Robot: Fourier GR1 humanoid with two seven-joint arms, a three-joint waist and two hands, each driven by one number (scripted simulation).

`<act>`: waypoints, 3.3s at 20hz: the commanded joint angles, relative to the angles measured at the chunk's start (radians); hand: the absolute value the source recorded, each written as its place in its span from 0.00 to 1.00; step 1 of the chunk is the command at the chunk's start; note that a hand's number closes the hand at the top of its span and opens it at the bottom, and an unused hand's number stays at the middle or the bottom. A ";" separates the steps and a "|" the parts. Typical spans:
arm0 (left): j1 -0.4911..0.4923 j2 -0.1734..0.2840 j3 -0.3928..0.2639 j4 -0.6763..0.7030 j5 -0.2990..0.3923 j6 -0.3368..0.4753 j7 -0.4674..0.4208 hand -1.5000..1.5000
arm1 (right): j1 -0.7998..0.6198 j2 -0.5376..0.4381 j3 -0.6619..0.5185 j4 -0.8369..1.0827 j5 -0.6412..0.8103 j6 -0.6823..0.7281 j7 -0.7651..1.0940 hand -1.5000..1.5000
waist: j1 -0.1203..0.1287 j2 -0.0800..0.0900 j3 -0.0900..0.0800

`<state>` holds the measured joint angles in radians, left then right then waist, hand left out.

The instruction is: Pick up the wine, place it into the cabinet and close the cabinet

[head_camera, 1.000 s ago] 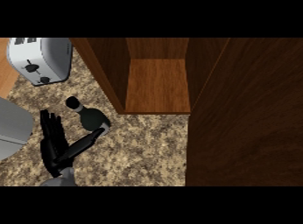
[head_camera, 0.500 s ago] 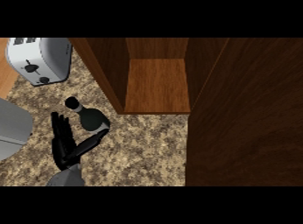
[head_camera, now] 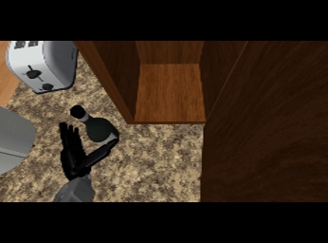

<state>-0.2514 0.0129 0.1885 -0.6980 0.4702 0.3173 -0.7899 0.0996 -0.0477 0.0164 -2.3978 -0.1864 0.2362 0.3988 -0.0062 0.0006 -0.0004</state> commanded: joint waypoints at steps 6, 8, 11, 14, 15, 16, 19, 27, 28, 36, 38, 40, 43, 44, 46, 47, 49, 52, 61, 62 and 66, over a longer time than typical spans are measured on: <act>-0.080 0.010 0.074 0.251 0.060 -0.209 -0.182 0.00 | 0.086 -0.012 -0.028 -0.084 -0.060 0.040 0.005 0.00 | -0.006 0.001 0.000; -0.104 0.015 0.082 0.291 0.064 -0.231 -0.189 0.00 | 0.084 0.025 0.030 -0.066 0.022 0.015 -0.014 0.00 | -0.004 0.001 0.000; -0.179 0.020 0.079 0.333 0.077 -0.195 -0.175 0.00 | -0.001 -0.014 -0.042 -0.057 -0.064 0.004 0.046 0.00 | -0.004 0.002 0.000; -0.173 0.020 0.090 0.422 0.074 -0.278 -0.233 1.00 | 0.033 0.001 -0.020 -0.050 -0.032 0.018 -0.003 0.00 | -0.010 0.003 -0.001; -0.137 0.013 0.074 0.339 0.075 -0.244 -0.215 1.00 | 0.044 0.003 -0.007 -0.080 -0.028 0.002 0.049 0.00 | -0.002 0.000 0.000; -0.146 0.014 0.079 0.371 0.074 -0.278 -0.238 1.00 | 0.058 0.033 0.021 -0.001 0.027 0.018 -0.047 0.00 | -0.003 0.001 0.000; -0.189 0.016 0.091 0.438 0.067 -0.272 -0.256 1.00 | 0.042 -0.015 -0.057 -0.046 -0.058 0.025 0.018 0.00 | -0.007 0.002 -0.001; -0.212 0.039 0.081 0.480 0.037 -0.284 -0.279 1.00 | -0.058 -0.010 -0.028 -0.009 -0.020 -0.017 0.067 0.00 | -0.008 0.004 -0.001; -0.174 0.030 0.028 0.426 0.006 -0.310 -0.222 1.00 | 0.053 0.015 -0.027 0.096 0.025 0.068 -0.136 0.00 | -0.001 0.000 0.001; 0.120 0.100 -0.193 0.333 -0.169 -0.666 -0.275 1.00 | 0.020 -0.009 -0.069 0.058 -0.019 0.035 -0.051 0.00 | 0.025 -0.005 0.002; 0.143 0.099 -0.200 0.280 -0.168 -0.662 -0.288 1.00 | 0.043 0.002 -0.062 0.050 -0.023 0.046 -0.078 0.00 | 0.016 -0.003 0.001; 0.171 0.132 -0.213 0.180 -0.153 -0.701 -0.223 1.00 | -0.017 -0.001 -0.044 0.025 -0.006 0.005 -0.007 0.00 | 0.025 -0.005 0.001; 0.242 0.137 -0.237 0.014 -0.124 -0.735 -0.164 1.00 | 0.044 0.039 0.036 -0.025 0.064 -0.001 -0.015 0.00 | 0.024 -0.008 0.002; 0.280 0.117 -0.257 -0.033 -0.131 -0.729 -0.182 1.00 | 0.027 0.033 0.013 -0.006 0.047 -0.003 -0.017 0.00 | 0.022 -0.006 0.002; 0.344 0.151 -0.265 -0.187 -0.094 -0.739 -0.102 1.00 | -0.022 -0.009 -0.056 0.044 -0.020 0.016 -0.007 0.00 | 0.028 -0.007 0.003; 0.363 0.102 -0.283 -0.300 -0.093 -0.639 -0.055 1.00 | -0.054 -0.007 -0.058 0.078 -0.005 0.005 -0.009 0.00 | 0.027 -0.006 0.003; 0.404 0.097 -0.303 -0.389 -0.097 -0.617 -0.029 1.00 | 0.045 0.030 -0.007 0.033 0.013 0.037 -0.084 0.00 | 0.013 -0.004 0.002; 0.470 0.109 -0.334 -0.596 -0.047 -0.600 0.143 1.00 | -0.031 -0.006 -0.083 0.052 -0.048 0.013 -0.023 0.00 | 0.014 -0.003 0.002; 0.573 0.085 -0.403 -0.988 -0.038 -0.458 0.367 1.00 | 0.007 -0.002 -0.075 0.095 -0.045 0.051 -0.079 0.00 | 0.008 -0.002 0.001; 0.553 0.064 -0.416 -1.053 -0.030 -0.403 0.431 1.00 | -0.012 0.004 -0.028 0.030 -0.027 0.019 0.000 0.00 | 0.008 -0.002 0.001; 0.480 0.004 -0.447 -1.090 -0.111 -0.287 0.462 1.00 | 0.013 0.001 -0.050 0.094 -0.024 0.056 -0.065 0.00 | 0.006 -0.002 0.001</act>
<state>0.2578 0.0684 -0.2156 -1.6923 0.4084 -0.0772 -0.3937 0.0843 -0.0510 -0.0426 -2.3390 -0.2245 0.2602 0.3813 0.0017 -0.0014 0.0005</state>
